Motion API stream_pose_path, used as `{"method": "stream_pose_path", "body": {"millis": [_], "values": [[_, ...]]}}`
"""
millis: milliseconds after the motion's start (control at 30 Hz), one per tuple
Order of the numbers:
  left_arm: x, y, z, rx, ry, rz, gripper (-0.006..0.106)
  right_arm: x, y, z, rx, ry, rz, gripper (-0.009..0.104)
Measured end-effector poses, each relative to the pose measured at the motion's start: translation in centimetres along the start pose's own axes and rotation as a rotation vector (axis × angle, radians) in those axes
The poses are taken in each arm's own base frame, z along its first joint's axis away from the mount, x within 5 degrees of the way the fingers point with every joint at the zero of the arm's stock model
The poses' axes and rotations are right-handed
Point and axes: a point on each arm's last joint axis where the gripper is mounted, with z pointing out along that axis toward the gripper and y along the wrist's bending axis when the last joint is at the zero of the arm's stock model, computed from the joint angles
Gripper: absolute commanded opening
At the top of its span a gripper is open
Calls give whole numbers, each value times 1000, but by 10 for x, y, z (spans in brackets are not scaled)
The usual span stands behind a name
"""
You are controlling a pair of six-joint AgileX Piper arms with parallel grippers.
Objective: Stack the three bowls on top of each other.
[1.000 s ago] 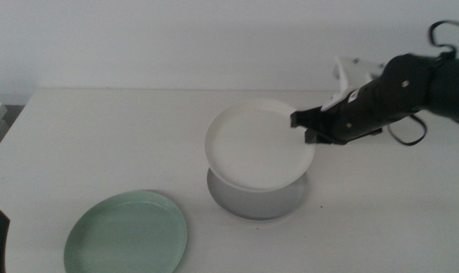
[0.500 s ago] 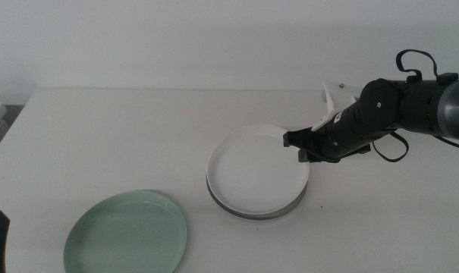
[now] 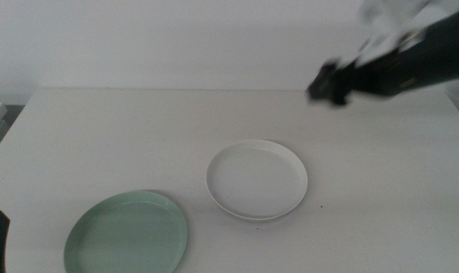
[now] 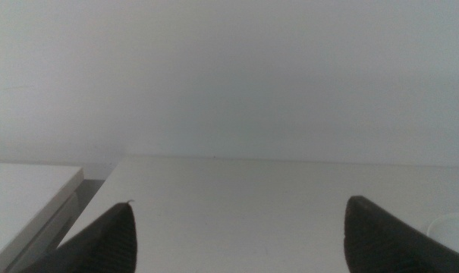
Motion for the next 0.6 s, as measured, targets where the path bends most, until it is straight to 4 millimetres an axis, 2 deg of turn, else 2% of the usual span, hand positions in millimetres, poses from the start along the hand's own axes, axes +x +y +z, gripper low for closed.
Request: {"method": "stream_pose_path", "body": {"millis": [100,167,233,300,400,600], "values": [[0,0,0,0,0,0,94,2,11,-80,-1,-206,-96,93],[0,0,0,0,0,0,94,18,17,-116,-10,-285,-155,93],[0,0,0,0,0,0,94,40,22,-142,-35,-338,-184,93],[0,0,0,0,0,0,94,61,27,-159,-74,-371,-201,93],[0,0,0,0,0,0,94,78,33,-173,-121,-401,-226,93],[0,0,0,0,0,0,94,81,36,-177,-150,-411,-240,93]]}}
